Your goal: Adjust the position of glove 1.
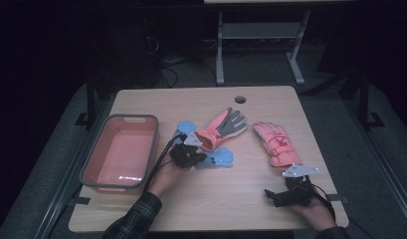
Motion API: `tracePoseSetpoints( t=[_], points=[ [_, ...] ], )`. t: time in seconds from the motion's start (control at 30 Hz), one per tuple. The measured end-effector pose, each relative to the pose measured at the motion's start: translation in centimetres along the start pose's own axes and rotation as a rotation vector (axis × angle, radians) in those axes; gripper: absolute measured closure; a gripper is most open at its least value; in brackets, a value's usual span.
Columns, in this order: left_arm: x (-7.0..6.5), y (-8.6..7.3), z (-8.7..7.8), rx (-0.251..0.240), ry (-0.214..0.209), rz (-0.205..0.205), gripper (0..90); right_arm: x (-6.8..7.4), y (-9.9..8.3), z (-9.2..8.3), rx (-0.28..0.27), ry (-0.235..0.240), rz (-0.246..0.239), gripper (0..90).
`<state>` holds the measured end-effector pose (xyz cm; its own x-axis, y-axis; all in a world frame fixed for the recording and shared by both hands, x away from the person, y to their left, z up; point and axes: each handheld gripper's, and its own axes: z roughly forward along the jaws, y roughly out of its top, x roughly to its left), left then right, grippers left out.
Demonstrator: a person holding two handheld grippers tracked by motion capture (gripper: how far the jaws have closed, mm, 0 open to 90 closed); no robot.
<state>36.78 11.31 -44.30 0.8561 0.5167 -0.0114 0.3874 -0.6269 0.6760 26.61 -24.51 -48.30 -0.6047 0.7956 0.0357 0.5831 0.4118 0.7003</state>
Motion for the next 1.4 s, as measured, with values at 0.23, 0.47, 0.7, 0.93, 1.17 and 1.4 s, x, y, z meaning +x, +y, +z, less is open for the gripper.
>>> tracePoseSetpoints(
  t=[0.23, 0.47, 0.7, 0.93, 1.17, 1.4],
  points=[
    [-0.1, -0.1, 1.9, 0.051, -0.021, -0.003, 89.7, 0.0, 0.0, 0.0, 0.0, 0.0, 0.0, 0.4],
    [-1.1, -0.3, 1.8, 0.059, -0.062, -0.015, 89.7, 0.0, 0.0, 0.0, 0.0, 0.0, 0.0, 0.4],
    [-2.5, -0.4, 1.7, 0.061, -0.098, -0.021, 89.7, 0.0, 0.0, 0.0, 0.0, 0.0, 0.0, 0.4],
    [-3.9, -0.6, 1.8, 0.051, -0.144, -0.036, 89.7, 0.0, 0.0, 0.0, 0.0, 0.0, 0.0, 0.4],
    [-5.4, -0.5, 2.1, 0.051, -0.201, -0.037, 89.7, 0.0, 0.0, 0.0, 0.0, 0.001, 0.001, 0.4],
    [-7.1, -0.3, 2.3, 0.06, -0.235, -0.01, 89.7, 0.0, 0.0, 0.0, 0.0, 0.001, 0.0, 0.4]
  ],
)
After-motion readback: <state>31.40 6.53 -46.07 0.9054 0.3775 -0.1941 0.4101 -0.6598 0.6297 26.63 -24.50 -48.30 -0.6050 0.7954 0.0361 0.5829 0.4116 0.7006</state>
